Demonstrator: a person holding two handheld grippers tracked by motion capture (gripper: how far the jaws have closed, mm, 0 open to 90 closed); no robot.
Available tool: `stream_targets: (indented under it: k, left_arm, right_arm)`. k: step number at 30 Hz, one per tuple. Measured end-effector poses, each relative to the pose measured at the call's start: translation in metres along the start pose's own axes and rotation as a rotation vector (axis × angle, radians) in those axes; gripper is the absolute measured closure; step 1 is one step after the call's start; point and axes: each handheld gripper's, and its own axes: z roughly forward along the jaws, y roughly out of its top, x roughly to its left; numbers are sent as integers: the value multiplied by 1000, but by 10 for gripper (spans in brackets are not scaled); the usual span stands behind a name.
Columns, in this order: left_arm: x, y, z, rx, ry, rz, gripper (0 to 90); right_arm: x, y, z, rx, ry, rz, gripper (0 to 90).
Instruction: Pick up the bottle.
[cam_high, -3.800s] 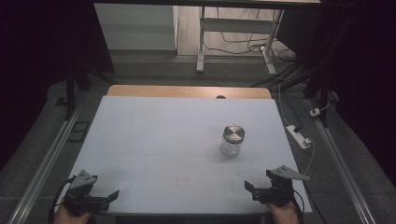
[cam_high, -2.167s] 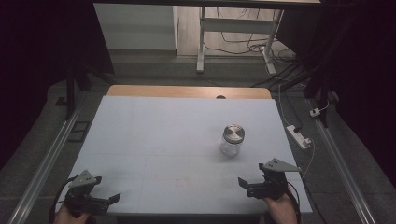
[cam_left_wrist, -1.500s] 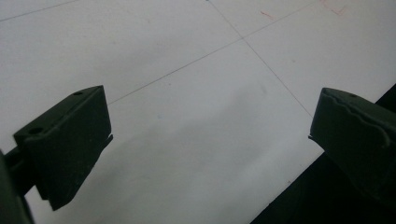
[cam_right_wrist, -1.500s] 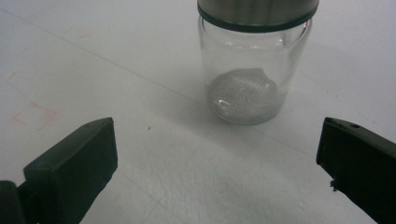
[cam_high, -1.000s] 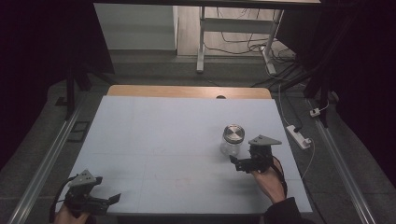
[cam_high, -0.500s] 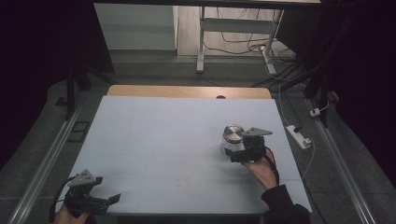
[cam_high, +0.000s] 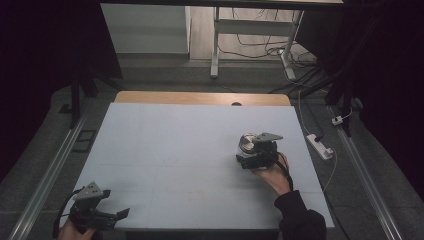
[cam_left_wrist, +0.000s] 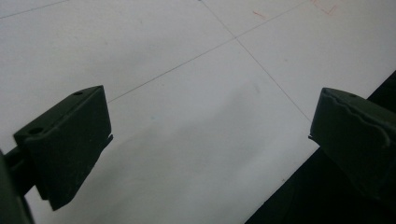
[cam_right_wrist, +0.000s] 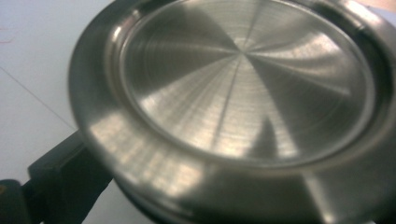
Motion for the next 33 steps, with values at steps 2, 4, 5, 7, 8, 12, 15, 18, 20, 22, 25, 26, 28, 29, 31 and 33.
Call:
stream_targets:
  k: [2, 4, 5, 7, 8, 12, 15, 18, 20, 22, 25, 26, 28, 29, 31, 33]
  left_arm:
    - [0, 0, 0, 1, 0, 2, 0]
    - [0, 0, 0, 2, 0, 4, 0]
    - [-1, 0, 0, 3, -1, 6, 0]
    - [-1, 0, 0, 5, -1, 9, 0]
    - [-1, 0, 1, 6, 0, 12, 0]
    - [-2, 0, 1, 11, 0, 23, 0]
    - [-2, 0, 1, 9, -1, 23, 0]
    - [-2, 0, 0, 4, -2, 20, 0]
    - [-2, 0, 0, 4, -3, 19, 0]
    - [-2, 0, 0, 4, -4, 20, 0]
    - [-2, 0, 0, 4, -4, 21, 0]
    - [-2, 0, 0, 4, -4, 20, 0]
    - [-1, 0, 0, 3, -5, 18, 0]
    - [-1, 0, 0, 3, -5, 18, 0]
    - [-1, 0, 0, 2, -6, 18, 0]
    - [-1, 0, 0, 0, -8, 18, 0]
  right_arm:
    - [0, 0, 1, -15, 11, 1, 68]
    - [0, 0, 0, -25, 4, -6, 114]
    - [0, 0, 0, -29, -4, -7, 141]
    - [-1, 0, -1, -30, -4, -10, 145]
    - [0, 0, -1, -31, -5, -9, 146]
    - [-1, -1, -1, -36, -1, -11, 148]
    - [-1, -1, -1, -32, 1, -12, 149]
    - [-1, 0, -2, -31, 1, -12, 149]
    - [-1, 0, -2, -29, 2, -11, 150]
    - [0, 0, -3, -28, 3, -14, 150]
    - [2, 1, -5, -31, -2, -33, 150]
    - [4, 2, -6, -36, 2, -29, 150]
    - [6, 4, -9, -42, 14, -33, 150]
    - [8, 5, -10, -44, 18, -37, 150]
    - [12, 7, -12, -47, 26, -45, 150]
    - [16, 8, -13, -47, 39, -49, 150]
